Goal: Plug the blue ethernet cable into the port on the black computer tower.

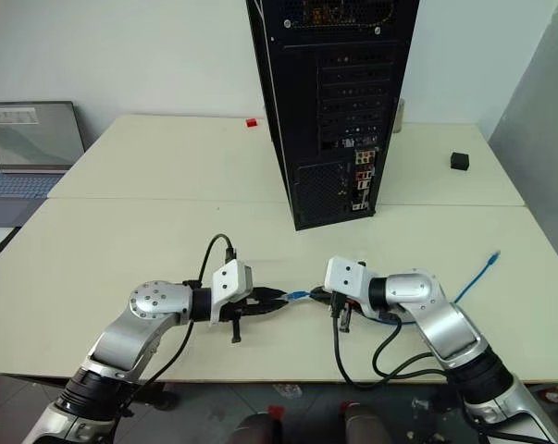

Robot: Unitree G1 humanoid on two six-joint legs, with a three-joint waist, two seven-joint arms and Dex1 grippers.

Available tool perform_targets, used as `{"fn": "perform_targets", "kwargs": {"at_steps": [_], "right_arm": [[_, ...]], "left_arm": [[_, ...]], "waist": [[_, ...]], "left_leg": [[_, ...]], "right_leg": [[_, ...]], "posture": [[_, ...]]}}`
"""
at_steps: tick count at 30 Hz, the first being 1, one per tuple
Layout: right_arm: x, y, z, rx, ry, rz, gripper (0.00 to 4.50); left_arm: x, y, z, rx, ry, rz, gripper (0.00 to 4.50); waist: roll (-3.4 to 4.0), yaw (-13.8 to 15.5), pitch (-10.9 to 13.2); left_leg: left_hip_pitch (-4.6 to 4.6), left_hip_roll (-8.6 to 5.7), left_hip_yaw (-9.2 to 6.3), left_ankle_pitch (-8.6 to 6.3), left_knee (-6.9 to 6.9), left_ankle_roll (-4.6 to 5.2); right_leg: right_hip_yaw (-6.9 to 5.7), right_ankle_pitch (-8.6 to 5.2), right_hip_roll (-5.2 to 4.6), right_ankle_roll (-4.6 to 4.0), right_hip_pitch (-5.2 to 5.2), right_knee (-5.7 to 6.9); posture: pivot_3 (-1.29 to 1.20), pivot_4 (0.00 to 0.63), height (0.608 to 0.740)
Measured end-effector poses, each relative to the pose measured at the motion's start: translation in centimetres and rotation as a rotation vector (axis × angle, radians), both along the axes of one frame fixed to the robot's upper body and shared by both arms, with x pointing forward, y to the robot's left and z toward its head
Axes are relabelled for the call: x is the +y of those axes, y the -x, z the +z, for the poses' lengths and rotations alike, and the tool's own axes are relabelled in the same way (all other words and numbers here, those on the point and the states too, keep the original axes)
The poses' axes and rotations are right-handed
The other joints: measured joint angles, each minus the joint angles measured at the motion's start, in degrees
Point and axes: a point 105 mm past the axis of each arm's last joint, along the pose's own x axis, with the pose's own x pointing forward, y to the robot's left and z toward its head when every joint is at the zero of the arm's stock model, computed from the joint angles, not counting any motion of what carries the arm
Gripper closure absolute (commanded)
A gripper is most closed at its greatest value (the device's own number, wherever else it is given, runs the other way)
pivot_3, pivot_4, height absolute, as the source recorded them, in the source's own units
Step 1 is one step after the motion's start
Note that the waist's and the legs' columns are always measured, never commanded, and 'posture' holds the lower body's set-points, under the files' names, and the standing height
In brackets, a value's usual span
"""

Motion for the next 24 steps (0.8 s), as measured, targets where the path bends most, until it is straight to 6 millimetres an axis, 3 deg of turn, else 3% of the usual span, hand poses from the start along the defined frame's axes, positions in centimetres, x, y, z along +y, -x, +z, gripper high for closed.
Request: {"fn": "perform_targets", "kwargs": {"at_steps": [5,9,13,20,24], "right_arm": [[-0.3,0.6,0.3,0.015,0.002,0.050,2.07],[-2.0,0.6,1.7,0.064,-0.026,0.038,1.08],[-2.7,1.0,3.5,0.155,-0.133,0.005,0.11],[-1.3,1.2,4.0,0.337,-0.316,-0.089,0.08],[-0.4,1.4,3.2,0.439,-0.360,-0.131,0.08]], "left_arm": [[-0.1,-0.1,0.1,-0.023,0.010,0.004,4.24],[-0.2,0.3,0.2,-0.083,0.015,-0.012,4.24],[-0.4,1.1,0.6,-0.283,-0.042,-0.080,4.24],[-0.4,2.7,-0.3,-0.703,-0.196,-0.284,4.24],[-0.4,2.2,-0.1,-0.893,-0.228,-0.323,4.24]], "waist": [[0.00,0.00,0.01],[0.00,0.05,0.02],[0.00,0.04,0.03],[0.04,0.13,0.05],[0.04,0.17,0.05]], "left_leg": [[0.00,0.00,-0.02,0.00,0.00,0.00],[0.00,0.00,-0.03,0.00,0.00,0.00],[0.00,0.03,-0.12,0.00,-0.04,0.00],[-0.01,-0.03,-0.14,0.00,-0.06,0.00],[-0.08,-0.06,-0.12,0.00,-0.04,0.00]], "right_leg": [[0.00,0.00,0.00,0.00,0.00,0.00],[0.02,0.00,-0.03,-0.01,0.00,-0.01],[0.10,-0.01,-0.20,-0.05,0.01,-0.03],[0.08,-0.03,-0.34,-0.07,0.02,-0.03],[0.02,-0.03,-0.34,-0.06,0.01,-0.04]], "posture": [[0.00,0.150,0.740],[0.00,0.150,0.740],[0.00,0.150,0.740],[0.00,0.150,0.740],[0.00,0.150,0.740]]}}
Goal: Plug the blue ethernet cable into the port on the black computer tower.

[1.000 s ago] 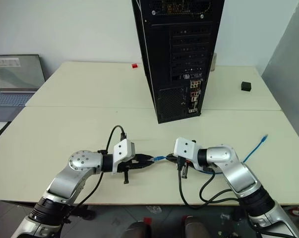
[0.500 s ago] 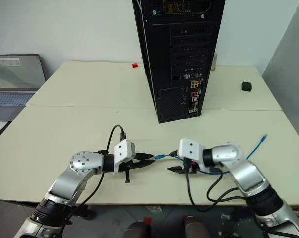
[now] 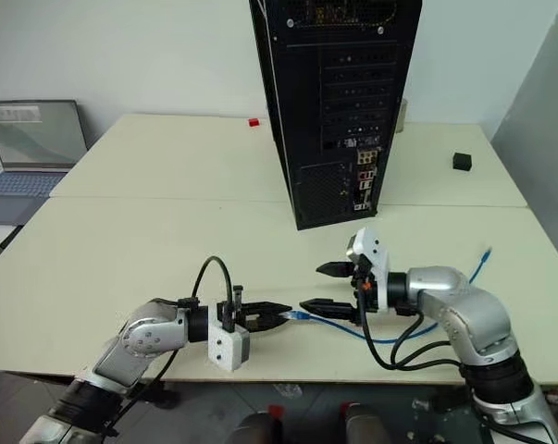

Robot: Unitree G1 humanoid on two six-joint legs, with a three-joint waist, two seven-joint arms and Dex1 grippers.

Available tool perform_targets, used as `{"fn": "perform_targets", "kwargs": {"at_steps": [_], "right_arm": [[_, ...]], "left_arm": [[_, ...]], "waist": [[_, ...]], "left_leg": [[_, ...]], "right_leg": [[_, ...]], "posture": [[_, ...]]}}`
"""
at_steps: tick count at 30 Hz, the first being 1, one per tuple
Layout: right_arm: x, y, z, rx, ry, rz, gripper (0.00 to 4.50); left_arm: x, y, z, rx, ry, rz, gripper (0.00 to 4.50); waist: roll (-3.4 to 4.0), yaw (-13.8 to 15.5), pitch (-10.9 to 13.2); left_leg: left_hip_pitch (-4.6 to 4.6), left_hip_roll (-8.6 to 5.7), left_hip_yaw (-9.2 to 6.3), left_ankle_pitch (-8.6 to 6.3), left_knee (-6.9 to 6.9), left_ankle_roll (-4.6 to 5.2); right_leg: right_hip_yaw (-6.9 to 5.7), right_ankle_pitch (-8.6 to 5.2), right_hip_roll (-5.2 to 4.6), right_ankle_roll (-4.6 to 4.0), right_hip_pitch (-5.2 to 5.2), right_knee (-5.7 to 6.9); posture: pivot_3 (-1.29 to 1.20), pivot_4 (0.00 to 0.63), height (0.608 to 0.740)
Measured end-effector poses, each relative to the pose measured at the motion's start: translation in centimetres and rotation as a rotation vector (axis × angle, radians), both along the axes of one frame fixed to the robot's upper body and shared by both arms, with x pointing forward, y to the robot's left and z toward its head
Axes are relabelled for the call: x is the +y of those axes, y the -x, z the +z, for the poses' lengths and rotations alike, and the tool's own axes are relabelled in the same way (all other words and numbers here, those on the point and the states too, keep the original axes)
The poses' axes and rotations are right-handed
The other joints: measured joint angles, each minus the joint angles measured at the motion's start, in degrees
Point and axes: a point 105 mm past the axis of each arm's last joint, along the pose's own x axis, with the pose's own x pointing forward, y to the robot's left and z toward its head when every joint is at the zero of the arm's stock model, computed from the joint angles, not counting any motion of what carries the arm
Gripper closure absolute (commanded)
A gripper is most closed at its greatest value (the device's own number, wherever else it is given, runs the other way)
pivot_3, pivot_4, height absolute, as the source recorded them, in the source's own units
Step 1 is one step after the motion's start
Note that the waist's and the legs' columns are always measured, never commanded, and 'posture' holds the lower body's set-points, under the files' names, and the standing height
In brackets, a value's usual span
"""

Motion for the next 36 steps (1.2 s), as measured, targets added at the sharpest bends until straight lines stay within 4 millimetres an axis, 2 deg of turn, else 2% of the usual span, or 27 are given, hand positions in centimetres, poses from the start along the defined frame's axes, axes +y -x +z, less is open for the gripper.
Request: {"fn": "perform_targets", "kwargs": {"at_steps": [4,11,19,22,25,26,36], "right_arm": [[0.7,0.4,-0.5,0.056,-0.037,-0.020,0.08],[1.4,0.5,-1.2,0.053,-0.053,-0.058,0.08],[1.9,-0.4,-1.8,0.053,-0.067,-0.107,0.08],[2.0,-0.5,-2.1,0.062,-0.062,-0.105,0.52],[2.0,-0.6,-2.3,0.066,-0.065,-0.106,1.30],[2.0,-0.6,-2.3,0.065,-0.066,-0.106,1.42],[1.9,-0.8,-2.4,0.072,-0.067,-0.109,4.02]], "left_arm": [[0.3,-0.7,0.8,-0.100,0.033,0.013,4.24],[0.5,-1.2,0.9,-0.155,0.066,0.049,4.24],[0.4,-1.7,1.7,-0.217,0.098,0.064,4.24],[0.4,-1.7,1.8,-0.224,0.103,0.067,4.24],[0.6,-1.7,1.8,-0.232,0.102,0.070,4.24],[0.6,-1.7,1.8,-0.233,0.101,0.070,4.24],[0.7,-1.5,1.7,-0.234,0.109,0.069,4.24]], "waist": [[0.00,-0.04,0.00],[0.00,-0.10,0.00],[0.00,-0.11,0.00],[0.00,-0.12,0.00],[0.00,-0.12,0.00],[0.00,-0.12,0.00],[0.00,-0.12,0.00]], "left_leg": [[0.02,0.00,0.00,0.00,-0.01,0.01],[0.02,0.01,0.04,0.00,-0.02,0.00],[0.03,-0.01,0.05,0.00,-0.02,0.00],[0.04,0.00,0.05,0.00,-0.02,0.00],[0.04,0.00,0.05,0.00,-0.02,0.00],[0.04,0.00,0.05,0.00,-0.02,0.00],[0.03,0.00,0.05,0.00,-0.02,0.01]], "right_leg": [[-0.07,0.00,0.01,0.01,0.00,0.01],[-0.14,0.00,0.02,0.02,-0.01,0.02],[-0.17,0.00,0.03,0.02,-0.01,0.03],[-0.17,0.00,0.03,0.02,-0.01,0.03],[-0.17,0.00,0.03,0.02,-0.01,0.04],[-0.17,0.00,0.03,0.02,-0.01,0.04],[-0.17,0.00,0.02,0.02,-0.01,0.04]], "posture": [[0.00,0.150,0.740],[0.00,0.150,0.740],[0.00,0.150,0.740],[0.00,0.150,0.740],[0.00,0.150,0.740],[0.00,0.150,0.740],[0.00,0.150,0.740]]}}
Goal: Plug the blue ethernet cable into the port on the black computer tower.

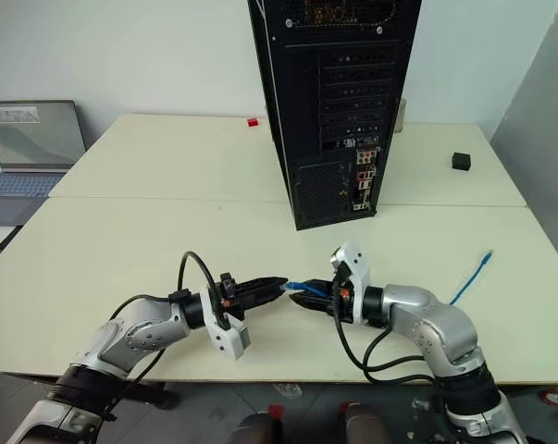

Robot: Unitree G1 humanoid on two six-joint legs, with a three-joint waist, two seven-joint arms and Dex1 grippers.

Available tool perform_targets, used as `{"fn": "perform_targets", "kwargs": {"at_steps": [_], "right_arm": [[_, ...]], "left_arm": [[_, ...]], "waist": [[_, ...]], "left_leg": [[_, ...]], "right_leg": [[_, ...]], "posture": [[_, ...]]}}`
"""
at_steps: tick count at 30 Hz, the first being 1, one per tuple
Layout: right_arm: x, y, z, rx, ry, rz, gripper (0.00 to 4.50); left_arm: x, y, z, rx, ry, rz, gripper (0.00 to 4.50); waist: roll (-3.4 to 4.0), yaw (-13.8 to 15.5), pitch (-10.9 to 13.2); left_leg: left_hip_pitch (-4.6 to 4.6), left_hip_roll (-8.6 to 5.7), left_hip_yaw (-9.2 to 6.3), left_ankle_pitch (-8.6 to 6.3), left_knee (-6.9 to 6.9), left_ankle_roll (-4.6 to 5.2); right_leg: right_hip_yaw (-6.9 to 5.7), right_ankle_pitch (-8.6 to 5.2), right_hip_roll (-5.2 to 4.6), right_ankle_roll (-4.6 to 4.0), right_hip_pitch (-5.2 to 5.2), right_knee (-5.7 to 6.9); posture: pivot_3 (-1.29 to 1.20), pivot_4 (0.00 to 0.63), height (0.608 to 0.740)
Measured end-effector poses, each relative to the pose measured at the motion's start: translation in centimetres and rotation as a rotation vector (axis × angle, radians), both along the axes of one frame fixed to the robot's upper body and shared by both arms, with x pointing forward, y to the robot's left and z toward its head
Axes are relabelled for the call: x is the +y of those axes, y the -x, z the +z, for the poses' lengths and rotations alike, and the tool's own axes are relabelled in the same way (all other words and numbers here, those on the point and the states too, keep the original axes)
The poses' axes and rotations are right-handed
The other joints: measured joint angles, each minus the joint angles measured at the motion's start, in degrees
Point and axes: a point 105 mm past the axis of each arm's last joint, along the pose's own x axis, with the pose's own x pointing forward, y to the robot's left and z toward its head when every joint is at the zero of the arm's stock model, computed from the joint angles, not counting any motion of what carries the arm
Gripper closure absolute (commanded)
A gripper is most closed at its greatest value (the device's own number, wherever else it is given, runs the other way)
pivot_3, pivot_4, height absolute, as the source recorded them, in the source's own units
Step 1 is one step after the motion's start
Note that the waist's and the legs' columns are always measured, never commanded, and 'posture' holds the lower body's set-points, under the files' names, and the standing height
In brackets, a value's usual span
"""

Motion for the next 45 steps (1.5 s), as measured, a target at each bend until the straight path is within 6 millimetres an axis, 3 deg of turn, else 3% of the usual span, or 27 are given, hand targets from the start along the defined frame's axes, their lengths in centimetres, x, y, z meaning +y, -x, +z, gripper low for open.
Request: {"fn": "perform_targets", "kwargs": {"at_steps": [3,13,15,23,29,34,43,45], "right_arm": [[0.0,0.1,0.0,0.003,-0.002,0.007,4.50],[0.0,0.5,-0.3,0.033,0.002,0.034,4.50],[0.0,0.6,-0.3,0.038,-0.001,0.040,4.50],[-0.3,0.4,-0.2,0.035,0.004,0.030,4.50],[-2.1,-0.7,0.7,-0.001,0.016,-0.032,4.50],[-4.9,-3.2,3.6,-0.126,-0.002,-0.191,4.50],[-6.9,-7.3,6.3,-0.393,0.069,-0.531,4.50],[-7.5,-8.8,6.6,-0.457,0.119,-0.636,4.50]], "left_arm": [[0.1,0.0,0.0,0.000,-0.003,0.000,4.25],[0.2,0.6,-0.2,0.005,-0.017,-0.029,4.25],[0.3,0.7,-0.2,0.015,-0.011,-0.033,3.55],[-0.4,1.7,-0.9,0.166,0.048,-0.070,2.02],[-0.6,0.5,0.1,0.243,0.145,0.000,0.84],[-0.6,-0.6,0.4,0.453,0.291,0.122,0.84],[-3.5,-3.3,3.0,0.718,0.565,0.238,0.84],[-5.0,-4.2,3.7,0.769,0.633,0.265,0.84]], "waist": [[0.00,0.00,0.00],[0.00,0.00,0.00],[0.00,0.00,0.00],[0.00,-0.04,0.00],[0.01,-0.03,0.01],[0.01,-0.11,0.01],[0.01,-0.07,0.01],[0.01,-0.06,0.01]], "left_leg": [[0.00,0.00,0.00,0.00,0.00,0.00],[0.00,0.00,0.00,0.00,0.00,0.00],[0.00,0.02,-0.01,0.00,0.00,0.00],[0.00,0.01,0.00,0.00,0.00,0.00],[-0.01,-0.02,0.00,0.00,0.00,0.00],[-0.01,0.02,0.01,0.00,-0.01,0.00],[-0.03,0.01,0.05,0.00,0.01,0.00],[-0.05,-0.02,0.07,0.00,0.04,-0.01]], "right_leg": [[0.00,0.00,0.00,0.00,0.00,0.00],[0.00,0.00,0.00,0.00,0.00,0.00],[0.00,0.00,0.00,0.00,0.00,0.00],[0.00,0.00,0.00,0.00,0.00,0.00],[0.00,0.00,0.03,0.00,0.00,0.00],[0.02,-0.01,0.23,0.01,0.00,0.01],[0.09,-0.15,0.29,0.25,0.00,0.02],[0.11,-0.14,0.27,0.25,0.00,0.02]], "posture": [[0.00,0.150,0.740],[0.00,0.150,0.740],[0.00,0.150,0.740],[0.00,0.150,0.740],[0.00,0.150,0.740],[0.00,0.150,0.740],[0.00,0.150,0.740],[0.00,0.150,0.740]]}}
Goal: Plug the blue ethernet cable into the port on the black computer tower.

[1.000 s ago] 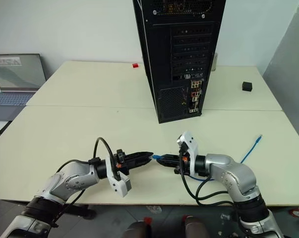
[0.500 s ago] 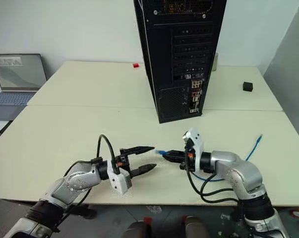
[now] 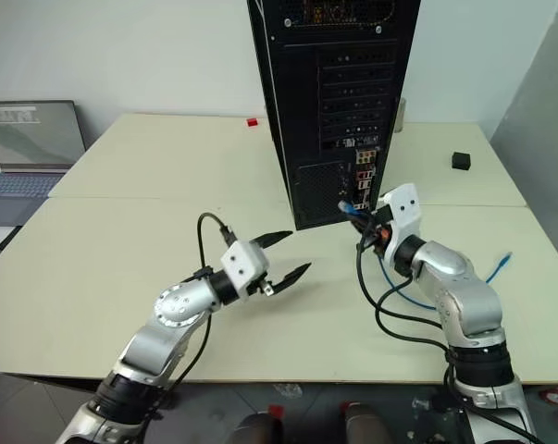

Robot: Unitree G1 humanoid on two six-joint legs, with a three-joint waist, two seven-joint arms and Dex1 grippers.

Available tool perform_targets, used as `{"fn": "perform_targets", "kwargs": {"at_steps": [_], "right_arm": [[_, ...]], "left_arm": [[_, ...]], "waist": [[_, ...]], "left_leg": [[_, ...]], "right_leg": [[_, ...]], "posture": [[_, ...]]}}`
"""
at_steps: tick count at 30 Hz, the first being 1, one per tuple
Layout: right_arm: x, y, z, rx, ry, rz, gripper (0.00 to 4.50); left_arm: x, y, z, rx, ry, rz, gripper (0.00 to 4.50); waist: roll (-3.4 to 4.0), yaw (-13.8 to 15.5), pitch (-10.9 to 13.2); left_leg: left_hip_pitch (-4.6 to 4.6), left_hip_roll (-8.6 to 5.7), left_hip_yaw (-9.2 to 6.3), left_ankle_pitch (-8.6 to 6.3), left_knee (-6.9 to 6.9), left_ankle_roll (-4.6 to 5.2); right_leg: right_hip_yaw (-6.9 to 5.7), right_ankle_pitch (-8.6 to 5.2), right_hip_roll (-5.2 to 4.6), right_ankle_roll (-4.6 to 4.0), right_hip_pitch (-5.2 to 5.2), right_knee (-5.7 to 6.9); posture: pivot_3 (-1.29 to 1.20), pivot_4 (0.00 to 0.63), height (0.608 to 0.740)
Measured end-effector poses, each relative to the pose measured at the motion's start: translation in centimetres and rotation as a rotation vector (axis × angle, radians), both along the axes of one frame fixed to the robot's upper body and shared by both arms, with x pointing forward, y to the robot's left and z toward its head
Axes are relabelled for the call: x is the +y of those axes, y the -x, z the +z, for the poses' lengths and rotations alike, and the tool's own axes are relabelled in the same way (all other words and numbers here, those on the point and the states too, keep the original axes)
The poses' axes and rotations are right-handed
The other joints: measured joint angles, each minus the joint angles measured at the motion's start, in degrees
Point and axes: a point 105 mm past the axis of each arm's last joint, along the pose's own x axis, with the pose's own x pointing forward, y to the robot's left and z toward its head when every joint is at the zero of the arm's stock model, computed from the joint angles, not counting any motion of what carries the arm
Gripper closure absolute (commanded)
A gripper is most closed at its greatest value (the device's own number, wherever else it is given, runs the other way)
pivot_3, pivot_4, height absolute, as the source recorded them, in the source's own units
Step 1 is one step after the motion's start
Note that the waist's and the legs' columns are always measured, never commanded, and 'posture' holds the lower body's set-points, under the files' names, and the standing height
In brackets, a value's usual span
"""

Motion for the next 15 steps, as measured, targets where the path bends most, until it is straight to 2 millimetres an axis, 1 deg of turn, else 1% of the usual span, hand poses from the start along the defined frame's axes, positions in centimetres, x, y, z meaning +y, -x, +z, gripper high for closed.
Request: {"fn": "perform_targets", "kwargs": {"at_steps": [3,5,8,12,15], "right_arm": [[-0.1,-1.4,0.7,-0.062,0.023,-0.099,4.50],[-0.4,-2.3,0.9,-0.075,0.023,-0.153,4.50],[-0.5,-3.3,1.0,-0.084,0.019,-0.210,4.50],[-0.6,-4.0,0.8,-0.082,0.023,-0.244,4.50],[-0.8,-4.3,0.2,-0.063,0.024,-0.254,4.50]], "left_arm": [[-1.5,-1.0,1.1,0.065,0.075,0.048,0.84],[-1.9,-1.8,1.8,0.094,0.120,0.096,0.84],[-2.1,-2.6,2.6,0.127,0.159,0.153,0.84],[-1.7,-3.1,2.3,0.173,0.167,0.203,0.84],[-1.6,-3.3,2.6,0.179,0.173,0.219,0.84]], "waist": [[0.00,-0.02,0.00],[0.00,-0.06,0.00],[0.00,-0.09,0.00],[0.00,0.00,0.00],[0.00,0.01,0.00]], "left_leg": [[0.00,0.01,-0.01,0.00,-0.02,-0.01],[0.01,0.01,0.00,0.00,-0.02,-0.01],[0.01,0.01,0.02,0.01,-0.04,-0.02],[0.00,0.02,0.01,0.01,-0.03,-0.03],[-0.01,0.01,0.02,0.01,-0.03,-0.03]], "right_leg": [[0.05,0.06,0.01,-0.11,0.00,0.00],[0.06,0.14,0.02,-0.24,-0.02,0.01],[0.09,0.14,0.03,-0.25,-0.03,0.01],[0.11,0.14,0.01,-0.25,-0.03,0.01],[0.11,0.14,-0.01,-0.25,-0.03,0.00]], "posture": [[0.00,0.150,0.740],[0.00,0.150,0.740],[0.00,0.150,0.740],[0.00,0.150,0.740],[0.00,0.150,0.740]]}}
